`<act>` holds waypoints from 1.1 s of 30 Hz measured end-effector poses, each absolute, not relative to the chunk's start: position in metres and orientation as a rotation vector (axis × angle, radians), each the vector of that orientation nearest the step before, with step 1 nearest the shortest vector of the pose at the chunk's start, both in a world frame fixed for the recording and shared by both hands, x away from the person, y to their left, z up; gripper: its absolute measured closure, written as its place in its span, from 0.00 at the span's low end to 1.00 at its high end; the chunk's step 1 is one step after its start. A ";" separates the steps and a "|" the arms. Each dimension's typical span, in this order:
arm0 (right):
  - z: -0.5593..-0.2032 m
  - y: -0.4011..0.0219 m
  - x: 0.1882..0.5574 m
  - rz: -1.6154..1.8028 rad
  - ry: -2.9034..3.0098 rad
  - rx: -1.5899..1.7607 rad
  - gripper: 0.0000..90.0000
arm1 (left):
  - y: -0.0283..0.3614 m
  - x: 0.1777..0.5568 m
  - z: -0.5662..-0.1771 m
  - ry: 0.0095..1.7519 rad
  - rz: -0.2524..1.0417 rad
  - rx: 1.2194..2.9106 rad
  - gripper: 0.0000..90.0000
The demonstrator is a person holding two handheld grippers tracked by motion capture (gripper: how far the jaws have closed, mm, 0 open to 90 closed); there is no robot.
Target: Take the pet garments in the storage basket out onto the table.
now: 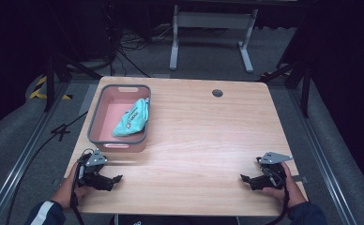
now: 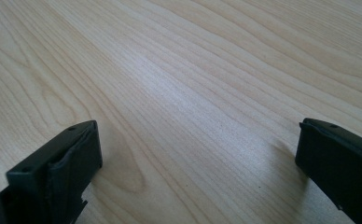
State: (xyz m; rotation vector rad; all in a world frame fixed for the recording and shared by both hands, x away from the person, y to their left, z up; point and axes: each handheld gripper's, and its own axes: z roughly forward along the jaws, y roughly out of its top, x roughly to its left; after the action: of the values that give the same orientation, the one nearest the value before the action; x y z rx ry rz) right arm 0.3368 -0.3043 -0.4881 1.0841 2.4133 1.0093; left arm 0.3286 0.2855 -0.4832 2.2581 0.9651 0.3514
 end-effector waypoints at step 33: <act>-0.488 -0.304 0.337 1.009 2.413 1.085 0.01 | 0.300 0.302 -0.447 0.876 0.425 2.222 0.24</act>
State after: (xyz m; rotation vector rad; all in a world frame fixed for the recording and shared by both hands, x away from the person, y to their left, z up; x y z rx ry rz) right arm 0.3368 -0.3041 -0.4881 1.0846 2.4128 1.0087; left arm 0.3023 0.2999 -0.4466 2.2222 0.8761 0.4254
